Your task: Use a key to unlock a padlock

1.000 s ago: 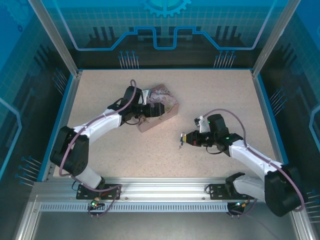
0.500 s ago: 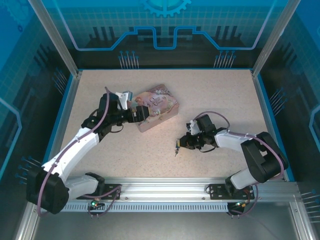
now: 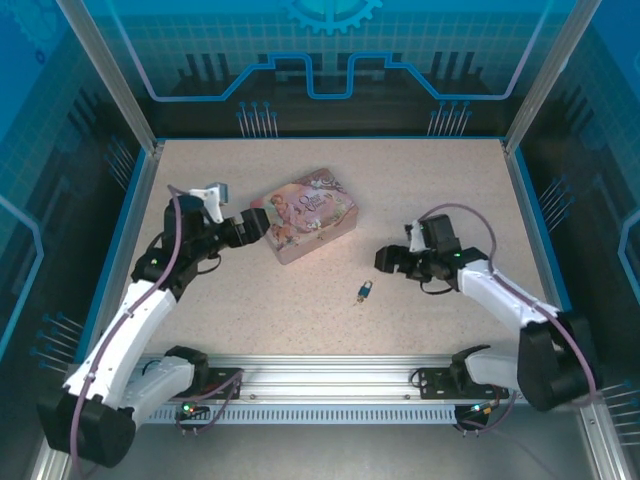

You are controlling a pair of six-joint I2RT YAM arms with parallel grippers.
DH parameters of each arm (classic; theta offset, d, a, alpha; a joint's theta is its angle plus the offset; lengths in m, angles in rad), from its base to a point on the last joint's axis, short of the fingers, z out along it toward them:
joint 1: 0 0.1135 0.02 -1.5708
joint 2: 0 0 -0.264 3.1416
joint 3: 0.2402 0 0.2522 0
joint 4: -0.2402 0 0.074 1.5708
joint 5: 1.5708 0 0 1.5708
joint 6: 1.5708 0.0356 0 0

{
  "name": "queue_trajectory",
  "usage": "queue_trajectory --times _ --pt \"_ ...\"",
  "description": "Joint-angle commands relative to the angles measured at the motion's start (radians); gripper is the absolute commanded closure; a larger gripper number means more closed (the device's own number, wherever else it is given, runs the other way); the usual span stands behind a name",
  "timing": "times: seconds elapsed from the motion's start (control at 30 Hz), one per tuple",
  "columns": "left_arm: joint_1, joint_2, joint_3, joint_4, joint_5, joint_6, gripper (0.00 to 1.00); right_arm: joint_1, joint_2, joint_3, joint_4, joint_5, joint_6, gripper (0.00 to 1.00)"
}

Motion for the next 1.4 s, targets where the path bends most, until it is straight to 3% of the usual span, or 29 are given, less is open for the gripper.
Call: queue_trajectory --times 0.0,0.17,0.33,0.5,0.8,0.87,0.93,1.1,1.17,1.37 --pt "0.04 -0.052 -0.107 0.029 -0.24 0.047 0.01 -0.053 -0.082 0.036 -0.079 0.233 -0.094 0.0" --pt "0.063 -0.058 -0.312 0.29 -0.439 0.186 0.01 -0.13 -0.145 -0.043 0.115 0.497 -0.203 0.0" --pt "0.077 0.032 -0.442 0.514 -0.479 0.291 0.01 -0.176 -0.067 -0.151 0.44 0.521 -0.4 0.0" --pt "0.093 0.222 -0.483 0.737 -0.389 0.358 0.01 -0.204 0.1 -0.285 0.892 0.446 -0.449 0.0" --pt "0.112 0.454 -0.439 1.051 -0.124 0.49 0.01 -0.219 0.327 -0.362 1.315 0.283 -0.521 0.0" --pt "0.115 0.491 -0.42 1.065 -0.106 0.521 0.01 -0.221 0.306 -0.312 1.177 0.27 -0.52 0.0" --pt "0.128 0.554 -0.447 1.193 -0.103 0.52 0.01 -0.221 0.321 -0.265 1.113 0.273 -0.518 0.0" --pt "0.18 0.656 -0.479 1.356 -0.088 0.459 0.01 -0.206 0.326 -0.261 1.11 0.284 -0.534 0.0" --pt "0.184 0.646 -0.432 1.238 -0.132 0.436 0.01 -0.206 0.325 -0.255 1.101 0.265 -0.544 0.0" --pt "0.193 0.646 -0.43 1.238 -0.144 0.422 0.01 -0.206 0.326 -0.254 1.095 0.255 -0.546 0.0"
